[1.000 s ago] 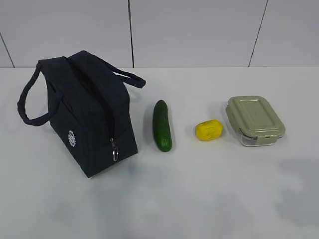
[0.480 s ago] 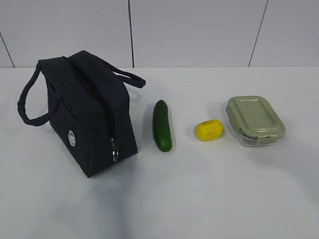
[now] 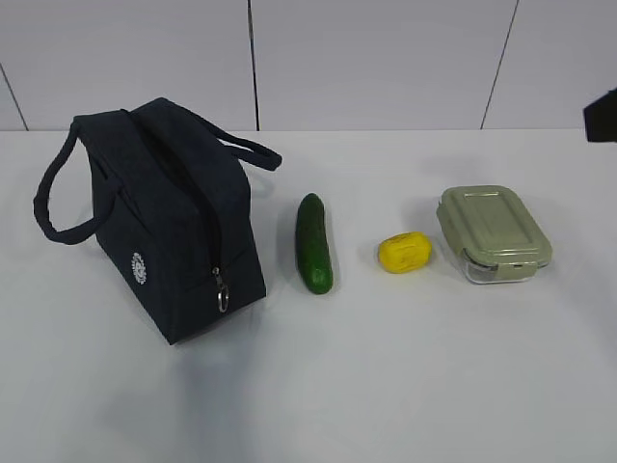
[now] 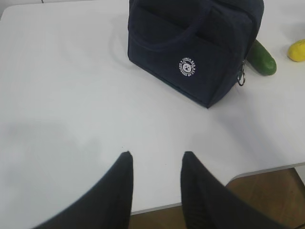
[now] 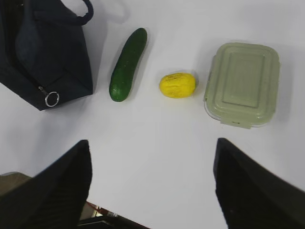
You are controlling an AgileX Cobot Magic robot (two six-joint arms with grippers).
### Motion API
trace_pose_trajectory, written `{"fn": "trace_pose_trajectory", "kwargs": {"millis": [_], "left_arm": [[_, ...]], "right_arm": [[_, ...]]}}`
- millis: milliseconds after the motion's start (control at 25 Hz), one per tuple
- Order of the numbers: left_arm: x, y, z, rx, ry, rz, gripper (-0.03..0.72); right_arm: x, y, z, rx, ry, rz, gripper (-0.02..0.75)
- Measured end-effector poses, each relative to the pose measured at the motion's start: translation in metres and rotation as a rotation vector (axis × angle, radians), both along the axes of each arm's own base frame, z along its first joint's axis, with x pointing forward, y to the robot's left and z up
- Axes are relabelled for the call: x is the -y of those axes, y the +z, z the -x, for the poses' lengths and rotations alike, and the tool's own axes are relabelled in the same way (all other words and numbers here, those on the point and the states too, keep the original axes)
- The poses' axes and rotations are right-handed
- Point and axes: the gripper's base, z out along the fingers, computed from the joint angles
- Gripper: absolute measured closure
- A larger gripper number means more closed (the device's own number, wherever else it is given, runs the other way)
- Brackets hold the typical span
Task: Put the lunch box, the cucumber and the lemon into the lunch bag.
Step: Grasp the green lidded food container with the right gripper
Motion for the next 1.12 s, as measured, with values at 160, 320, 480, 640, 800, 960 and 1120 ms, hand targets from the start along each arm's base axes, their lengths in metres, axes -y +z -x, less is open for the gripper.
{"fn": "trace_pose_trajectory", "kwargs": {"millis": [160,320,480,640,800,960,1120], "left_arm": [[0.0,0.0,0.0,0.0,0.0,0.0,0.447],[0.0,0.0,0.0,0.0,0.0,0.0,0.447],[0.0,0.0,0.0,0.0,0.0,0.0,0.447],[0.0,0.0,0.0,0.0,0.0,0.0,0.447],[0.0,0.0,0.0,0.0,0.0,0.0,0.447],[0.0,0.0,0.0,0.0,0.0,0.0,0.447],[0.0,0.0,0.0,0.0,0.0,0.0,0.447]], "right_arm": [[-0.01,0.007,-0.026,-0.029,0.109,-0.013,0.148],[-0.013,0.011,-0.047,-0.043,0.19,-0.072,0.148],[0.004,0.007,-0.069,-0.062,0.223,-0.171,0.148],[0.03,-0.008,-0.092,-0.068,0.268,-0.243,0.148],[0.049,-0.027,-0.122,-0.087,0.244,-0.293,0.148],[0.057,-0.042,-0.144,-0.11,0.247,-0.296,0.148],[0.061,-0.053,-0.157,-0.131,0.248,-0.305,0.15]]}}
